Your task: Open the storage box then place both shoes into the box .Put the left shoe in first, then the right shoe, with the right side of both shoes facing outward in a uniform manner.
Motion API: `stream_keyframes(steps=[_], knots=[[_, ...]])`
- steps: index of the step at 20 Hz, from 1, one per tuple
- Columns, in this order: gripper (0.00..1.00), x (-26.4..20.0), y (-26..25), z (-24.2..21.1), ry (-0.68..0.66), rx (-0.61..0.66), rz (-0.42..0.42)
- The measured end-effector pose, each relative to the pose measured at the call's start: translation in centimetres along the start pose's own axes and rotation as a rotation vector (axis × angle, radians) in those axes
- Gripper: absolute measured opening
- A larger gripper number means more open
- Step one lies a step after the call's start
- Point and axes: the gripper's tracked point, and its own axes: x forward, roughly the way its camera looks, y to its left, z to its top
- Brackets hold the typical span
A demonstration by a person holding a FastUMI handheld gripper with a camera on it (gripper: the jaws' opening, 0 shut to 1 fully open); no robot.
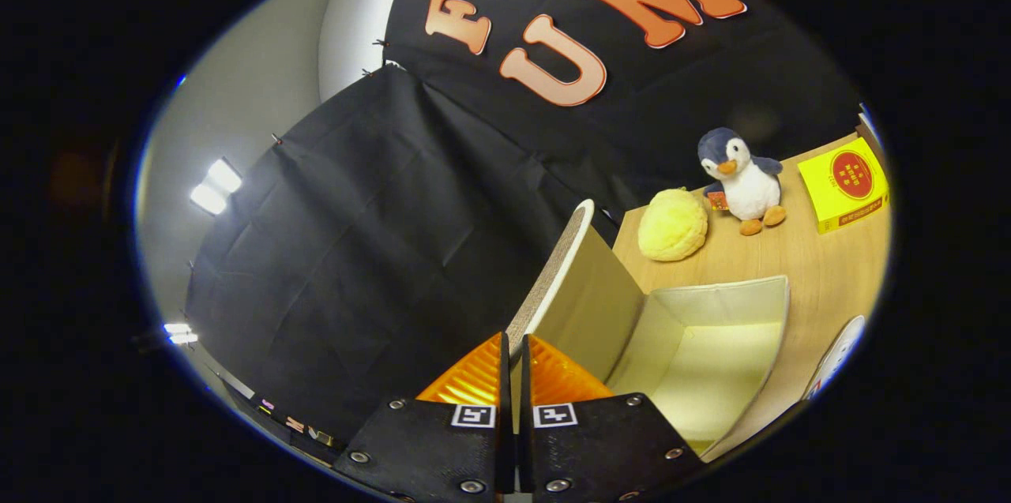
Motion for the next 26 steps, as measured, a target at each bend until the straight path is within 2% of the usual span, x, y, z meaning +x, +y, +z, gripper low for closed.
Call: stream_keyframes(steps=[4, 5, 6, 7, 8, 9, 10, 11, 12, 18, 22, 26], knots=[[0.11, 3.2, -0.1, -2.3, 0.064, -0.086, -0.072], [0.18, 3.7, 0.0, -2.6, 0.065, -0.105, -0.086], [0.27, 3.8, 0.0, -2.8, 0.069, -0.125, -0.096], [0.46, 4.1, -0.3, -2.9, 0.069, -0.147, -0.118], [0.54, 4.2, -1.0, -2.8, 0.060, -0.169, -0.143], [0.71, 4.1, -1.5, -2.8, 0.048, -0.188, -0.171], [0.79, 4.0, -2.0, -2.7, 0.038, -0.203, -0.192], [0.94, 3.7, -2.3, -2.4, 0.026, -0.215, -0.213], [0.98, 3.5, -2.8, -2.1, 0.010, -0.229, -0.231], [0.98, -0.5, -7.5, -0.8, -0.060, -0.241, -0.358], [0.98, -5.0, -13.0, -0.9, -0.063, -0.187, -0.464], [0.98, -10.3, -19.4, -2.0, -0.027, -0.147, -0.604]])
